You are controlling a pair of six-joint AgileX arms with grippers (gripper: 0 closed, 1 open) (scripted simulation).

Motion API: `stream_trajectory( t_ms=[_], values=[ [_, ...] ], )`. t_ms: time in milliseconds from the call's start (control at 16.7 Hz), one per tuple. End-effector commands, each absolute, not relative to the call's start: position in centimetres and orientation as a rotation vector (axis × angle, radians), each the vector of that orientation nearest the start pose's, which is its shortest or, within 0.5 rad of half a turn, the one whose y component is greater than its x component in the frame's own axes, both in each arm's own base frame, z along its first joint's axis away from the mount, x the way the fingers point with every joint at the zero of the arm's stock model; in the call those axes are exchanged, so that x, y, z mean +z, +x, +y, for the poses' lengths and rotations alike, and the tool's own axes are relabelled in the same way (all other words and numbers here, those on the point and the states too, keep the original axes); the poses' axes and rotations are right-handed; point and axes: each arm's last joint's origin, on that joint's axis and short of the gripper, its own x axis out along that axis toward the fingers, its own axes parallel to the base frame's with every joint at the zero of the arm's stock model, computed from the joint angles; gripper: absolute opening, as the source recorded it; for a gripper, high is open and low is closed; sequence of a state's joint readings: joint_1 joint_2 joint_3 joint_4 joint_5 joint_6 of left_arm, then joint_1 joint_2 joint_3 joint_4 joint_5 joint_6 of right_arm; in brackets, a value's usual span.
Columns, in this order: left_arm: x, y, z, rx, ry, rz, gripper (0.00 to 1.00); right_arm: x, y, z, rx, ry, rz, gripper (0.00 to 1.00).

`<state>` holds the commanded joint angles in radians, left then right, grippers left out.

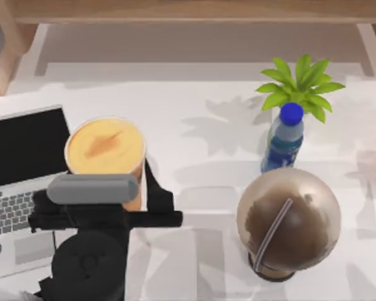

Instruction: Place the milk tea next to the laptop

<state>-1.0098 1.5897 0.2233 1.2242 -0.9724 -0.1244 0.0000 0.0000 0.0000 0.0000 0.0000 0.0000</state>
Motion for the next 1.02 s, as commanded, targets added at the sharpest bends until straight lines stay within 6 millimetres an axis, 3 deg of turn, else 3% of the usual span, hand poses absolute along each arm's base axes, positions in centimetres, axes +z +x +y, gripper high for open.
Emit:
stream_trajectory(
  t_ms=[480, 1020],
  values=[
    [12.4, 14.5, -17.3, 0.032, -0.056, 0.048, 0.0, 16.0, 10.6, -0.1, 0.0, 0.0, 0.0, 1.0],
    [11.0, 14.6, -18.1, 0.012, -0.072, 0.05, 0.0, 16.0, 10.6, -0.1, 0.0, 0.0, 0.0, 1.0]
  ],
)
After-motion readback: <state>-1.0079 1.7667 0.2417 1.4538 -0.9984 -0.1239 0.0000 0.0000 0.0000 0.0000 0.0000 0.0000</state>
